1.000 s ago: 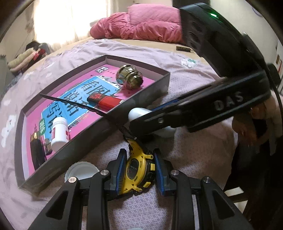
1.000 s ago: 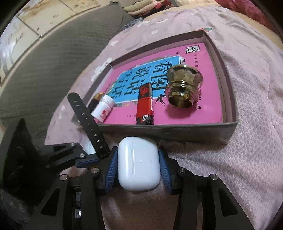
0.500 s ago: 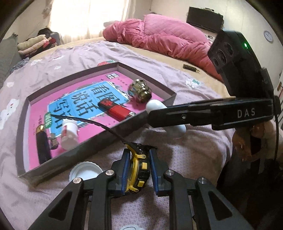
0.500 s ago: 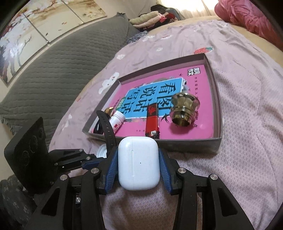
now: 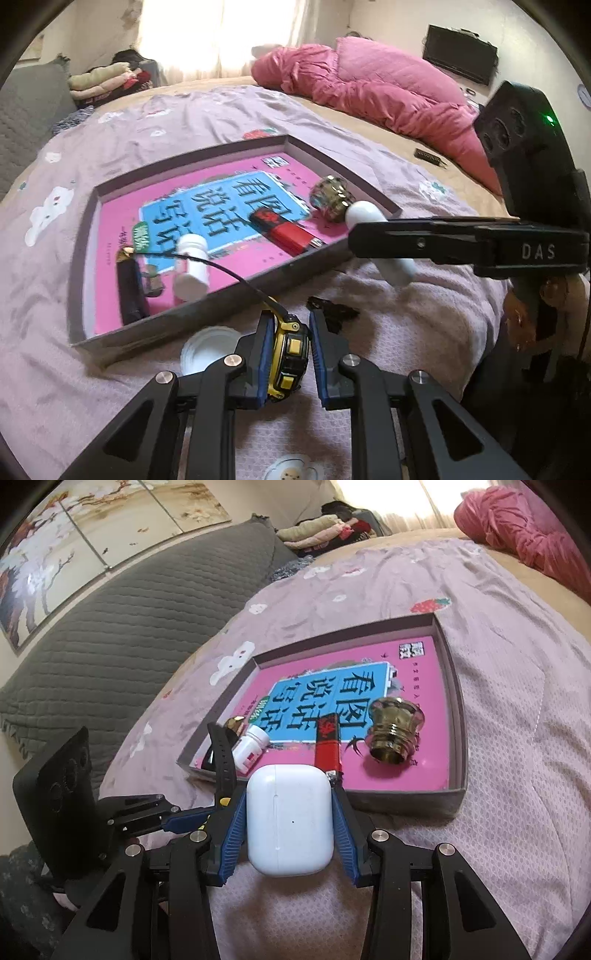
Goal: Organize rigid objects
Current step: 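Carry the watch over the tray while right tool carries the earbuds case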
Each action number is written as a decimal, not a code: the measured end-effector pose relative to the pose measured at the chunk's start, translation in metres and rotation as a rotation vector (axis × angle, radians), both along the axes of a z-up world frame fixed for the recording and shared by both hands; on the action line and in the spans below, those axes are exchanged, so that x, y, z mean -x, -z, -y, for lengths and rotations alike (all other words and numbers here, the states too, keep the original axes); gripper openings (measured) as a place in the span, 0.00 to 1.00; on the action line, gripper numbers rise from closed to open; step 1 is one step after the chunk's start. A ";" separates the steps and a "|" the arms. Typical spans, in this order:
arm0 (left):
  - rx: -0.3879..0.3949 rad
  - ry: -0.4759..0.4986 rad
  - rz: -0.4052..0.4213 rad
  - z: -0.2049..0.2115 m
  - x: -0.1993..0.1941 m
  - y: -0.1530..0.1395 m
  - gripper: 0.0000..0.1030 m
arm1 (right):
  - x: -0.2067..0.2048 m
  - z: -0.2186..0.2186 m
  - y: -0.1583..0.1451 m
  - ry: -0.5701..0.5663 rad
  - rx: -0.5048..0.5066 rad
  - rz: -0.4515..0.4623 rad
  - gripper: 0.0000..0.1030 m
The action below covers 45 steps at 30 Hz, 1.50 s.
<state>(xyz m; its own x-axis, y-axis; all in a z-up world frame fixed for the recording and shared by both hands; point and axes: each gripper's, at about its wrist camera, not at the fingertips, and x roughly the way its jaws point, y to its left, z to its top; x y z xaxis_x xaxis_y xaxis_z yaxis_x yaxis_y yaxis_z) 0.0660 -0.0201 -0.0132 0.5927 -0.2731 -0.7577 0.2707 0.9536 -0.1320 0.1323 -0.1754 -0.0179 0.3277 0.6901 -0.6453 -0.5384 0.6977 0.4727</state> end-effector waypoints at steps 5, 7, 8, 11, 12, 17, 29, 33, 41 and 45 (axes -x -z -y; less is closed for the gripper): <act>0.043 -0.027 0.048 -0.011 0.005 -0.016 0.19 | 0.002 0.000 -0.008 0.003 -0.019 0.036 0.45; 0.055 -0.030 0.070 -0.014 0.006 -0.022 0.19 | 0.001 0.001 -0.010 0.009 -0.024 0.048 0.45; 0.060 -0.028 0.078 -0.014 0.007 -0.025 0.19 | 0.001 0.001 -0.012 0.013 -0.029 0.055 0.45; 0.068 -0.033 0.112 -0.017 0.011 -0.032 0.19 | 0.000 0.001 -0.015 0.023 -0.032 0.072 0.45; 0.072 -0.036 0.129 -0.017 0.011 -0.036 0.19 | 0.001 0.001 -0.016 0.024 -0.034 0.075 0.45; 0.076 -0.082 0.207 -0.027 0.014 -0.052 0.19 | 0.000 -0.001 -0.020 0.035 -0.040 0.093 0.45; 0.004 -0.140 0.313 -0.041 0.004 -0.064 0.19 | -0.003 -0.002 -0.022 0.073 -0.022 0.128 0.45; -0.039 -0.138 0.305 -0.038 -0.007 -0.055 0.19 | -0.008 0.000 -0.022 0.103 -0.023 0.129 0.45; -0.107 -0.169 0.250 -0.039 -0.033 -0.031 0.19 | -0.016 0.000 -0.018 0.138 -0.014 0.124 0.45; -0.129 -0.176 0.233 -0.040 -0.038 -0.024 0.19 | -0.018 -0.004 -0.018 0.138 0.005 0.134 0.45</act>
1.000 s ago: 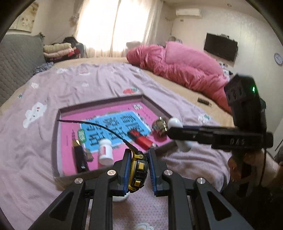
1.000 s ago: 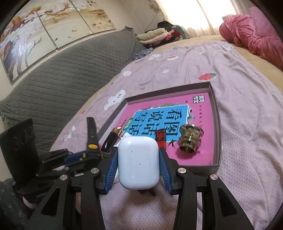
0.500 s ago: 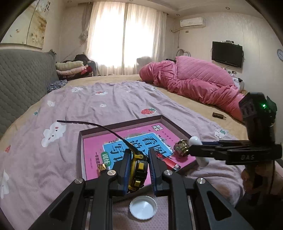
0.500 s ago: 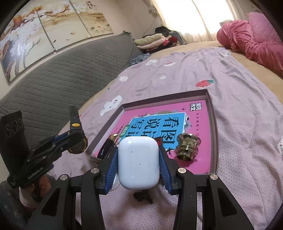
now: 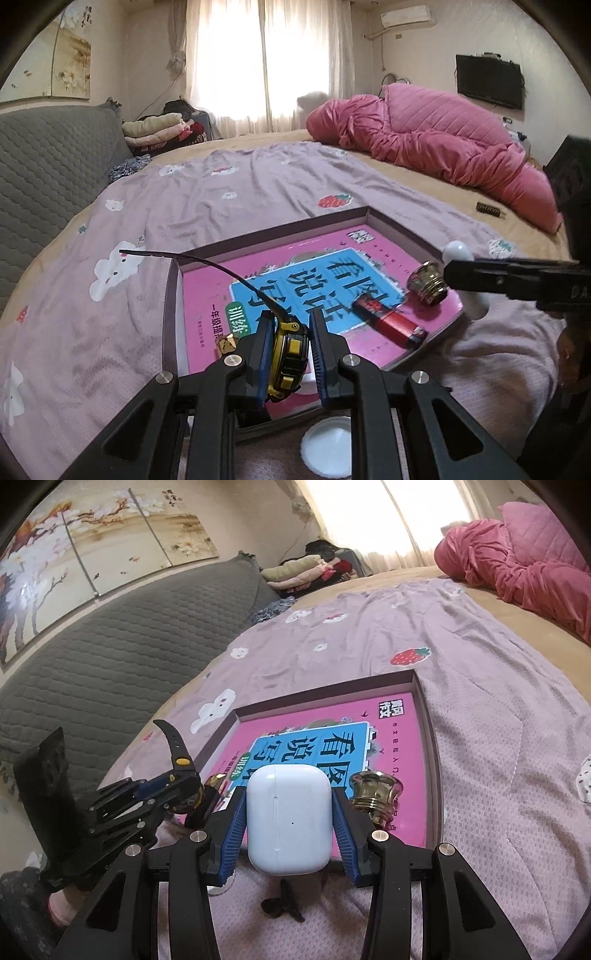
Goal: Organize rigid objects
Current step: 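Carry the watch over the tray while right tool carries the earbuds case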
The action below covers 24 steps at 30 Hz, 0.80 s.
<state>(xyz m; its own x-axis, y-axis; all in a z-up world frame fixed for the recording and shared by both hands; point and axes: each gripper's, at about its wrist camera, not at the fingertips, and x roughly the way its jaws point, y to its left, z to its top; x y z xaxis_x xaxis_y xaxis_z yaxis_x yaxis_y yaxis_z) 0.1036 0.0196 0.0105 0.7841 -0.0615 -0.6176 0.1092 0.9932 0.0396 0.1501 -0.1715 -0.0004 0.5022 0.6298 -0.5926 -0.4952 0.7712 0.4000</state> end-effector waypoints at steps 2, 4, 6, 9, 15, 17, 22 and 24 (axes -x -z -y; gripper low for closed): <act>0.005 -0.009 -0.014 -0.002 -0.003 0.004 0.19 | -0.002 -0.003 0.001 -0.001 0.010 0.002 0.45; 0.002 -0.018 -0.026 -0.004 -0.006 0.007 0.19 | -0.003 -0.005 0.002 -0.003 0.014 0.002 0.45; 0.009 -0.019 -0.032 -0.005 -0.008 0.009 0.19 | -0.004 -0.008 0.003 -0.010 0.018 0.000 0.45; -0.012 -0.016 -0.047 -0.003 -0.012 0.014 0.19 | -0.004 -0.012 0.004 -0.021 0.033 0.005 0.45; -0.039 -0.012 -0.060 0.002 -0.016 0.018 0.19 | -0.004 -0.019 0.005 -0.038 0.053 0.011 0.45; -0.048 -0.012 -0.065 0.004 -0.017 0.019 0.19 | -0.004 -0.021 0.007 -0.037 0.059 0.009 0.45; -0.092 -0.017 -0.091 0.010 -0.020 0.025 0.20 | -0.006 -0.025 0.010 -0.028 0.108 0.013 0.45; -0.089 -0.017 -0.093 0.010 -0.020 0.025 0.20 | -0.008 -0.027 0.013 -0.028 0.119 0.007 0.45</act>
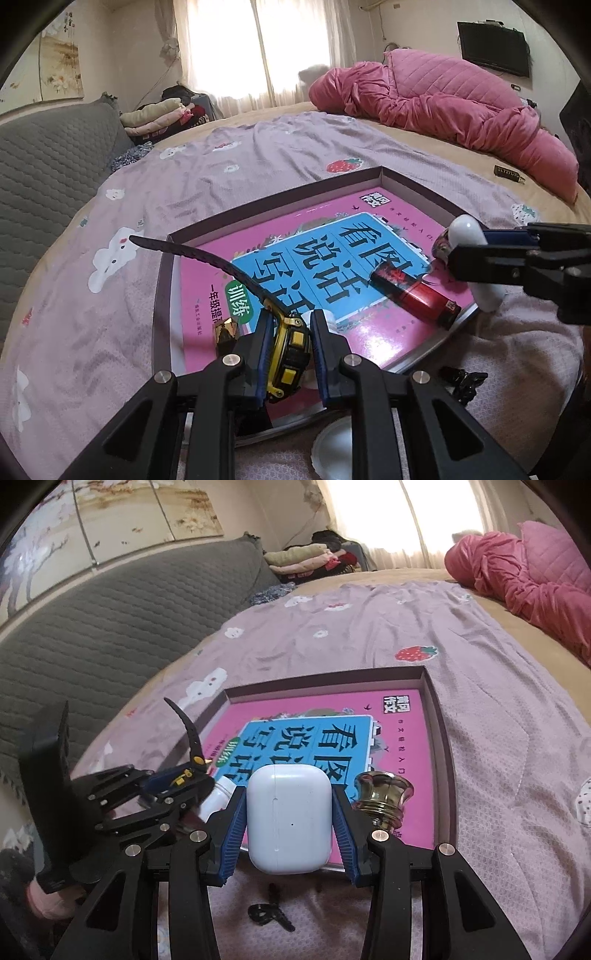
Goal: Organize rigid objects
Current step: 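Carry the watch over the tray while right tool carries the earbuds case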
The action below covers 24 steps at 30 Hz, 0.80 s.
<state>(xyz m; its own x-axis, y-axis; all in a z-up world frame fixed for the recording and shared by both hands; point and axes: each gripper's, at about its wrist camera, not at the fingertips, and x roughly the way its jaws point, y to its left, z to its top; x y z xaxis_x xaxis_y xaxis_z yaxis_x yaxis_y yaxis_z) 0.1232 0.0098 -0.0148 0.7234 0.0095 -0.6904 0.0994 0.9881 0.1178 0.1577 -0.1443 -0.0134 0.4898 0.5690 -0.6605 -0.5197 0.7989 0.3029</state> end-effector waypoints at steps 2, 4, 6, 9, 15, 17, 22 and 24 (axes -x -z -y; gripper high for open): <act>0.007 -0.002 -0.005 -0.001 0.000 0.000 0.20 | 0.000 -0.001 0.002 0.000 0.011 0.002 0.45; 0.019 -0.003 -0.008 -0.003 0.001 0.001 0.20 | -0.001 -0.004 0.002 -0.006 0.027 0.009 0.45; 0.049 0.000 -0.013 -0.006 0.001 0.000 0.20 | -0.001 -0.007 0.003 -0.011 0.041 0.014 0.45; 0.123 0.012 -0.026 -0.011 0.000 0.000 0.20 | -0.005 -0.010 0.005 -0.012 0.059 0.016 0.45; 0.178 0.011 -0.038 -0.015 -0.001 0.002 0.20 | -0.012 -0.014 0.014 0.004 0.114 0.005 0.45; 0.187 0.016 -0.040 -0.015 -0.002 0.002 0.20 | -0.014 -0.014 0.017 0.015 0.136 -0.004 0.45; 0.208 0.036 -0.046 -0.011 -0.001 0.002 0.21 | -0.016 -0.012 0.020 0.031 0.172 -0.002 0.45; 0.218 0.043 -0.050 -0.010 -0.001 0.003 0.21 | -0.018 -0.010 0.021 0.047 0.186 -0.004 0.45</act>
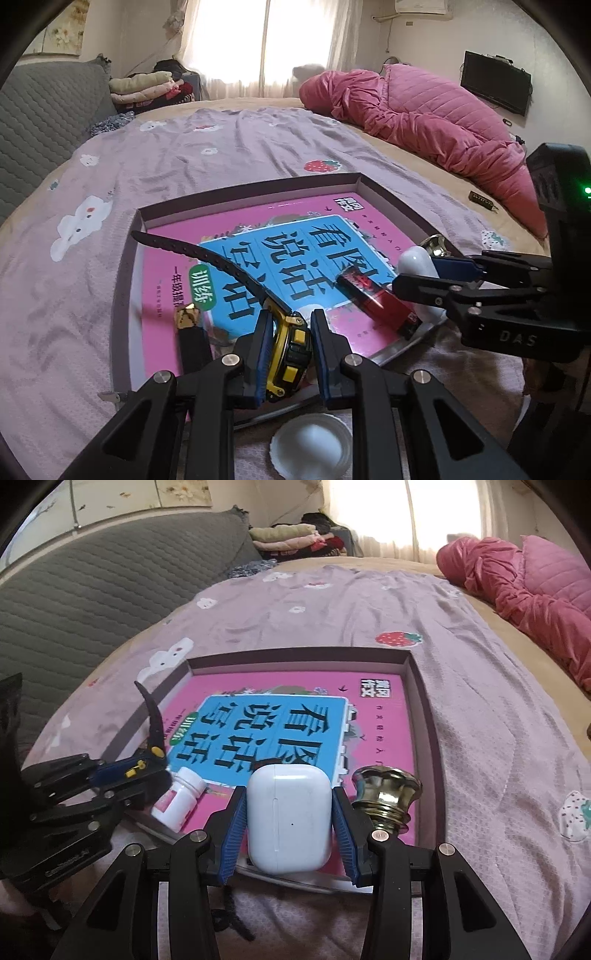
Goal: Organize rigid objects
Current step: 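Carry the watch over the tray while right tool carries the earbuds case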
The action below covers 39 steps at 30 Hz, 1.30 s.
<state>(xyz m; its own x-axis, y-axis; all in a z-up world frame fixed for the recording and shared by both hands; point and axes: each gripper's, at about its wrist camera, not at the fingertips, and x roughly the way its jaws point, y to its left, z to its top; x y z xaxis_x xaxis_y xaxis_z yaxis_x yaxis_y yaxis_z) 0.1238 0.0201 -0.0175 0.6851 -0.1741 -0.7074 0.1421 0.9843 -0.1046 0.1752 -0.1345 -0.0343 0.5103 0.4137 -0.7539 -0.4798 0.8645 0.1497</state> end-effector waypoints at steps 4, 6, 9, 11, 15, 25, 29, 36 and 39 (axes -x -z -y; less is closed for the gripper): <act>-0.012 -0.001 0.004 0.003 0.001 0.000 0.21 | -0.003 0.005 0.005 0.020 0.003 -0.028 0.45; -0.021 -0.012 0.004 0.002 0.000 0.000 0.21 | -0.004 0.005 0.006 0.018 -0.003 -0.033 0.45; -0.054 -0.036 -0.005 -0.001 -0.002 0.002 0.20 | -0.002 0.002 0.006 0.001 -0.003 -0.035 0.45; -0.077 -0.046 -0.022 -0.002 -0.004 0.006 0.21 | -0.001 -0.001 0.006 -0.010 0.011 -0.029 0.45; -0.077 -0.048 -0.027 -0.002 -0.004 0.009 0.21 | 0.000 -0.004 0.008 -0.020 0.024 -0.028 0.45; -0.114 -0.034 -0.021 0.002 -0.004 0.010 0.21 | -0.003 -0.005 0.012 -0.014 0.032 -0.036 0.45; -0.100 -0.036 -0.024 0.001 -0.004 0.010 0.21 | -0.003 -0.004 0.012 -0.011 0.027 -0.040 0.45; -0.109 -0.033 -0.022 0.001 -0.004 0.010 0.21 | -0.003 -0.002 0.012 -0.011 0.011 -0.055 0.45; -0.114 -0.032 -0.021 0.001 -0.004 0.010 0.21 | -0.003 -0.002 0.012 -0.012 0.011 -0.055 0.45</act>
<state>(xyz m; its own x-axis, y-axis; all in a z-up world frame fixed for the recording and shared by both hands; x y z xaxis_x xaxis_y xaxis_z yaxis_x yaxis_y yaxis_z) 0.1273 0.0195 -0.0270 0.6739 -0.0697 -0.7355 0.1089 0.9940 0.0056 0.1780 -0.1328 -0.0465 0.4635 0.4107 -0.7852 -0.4811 0.8607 0.1662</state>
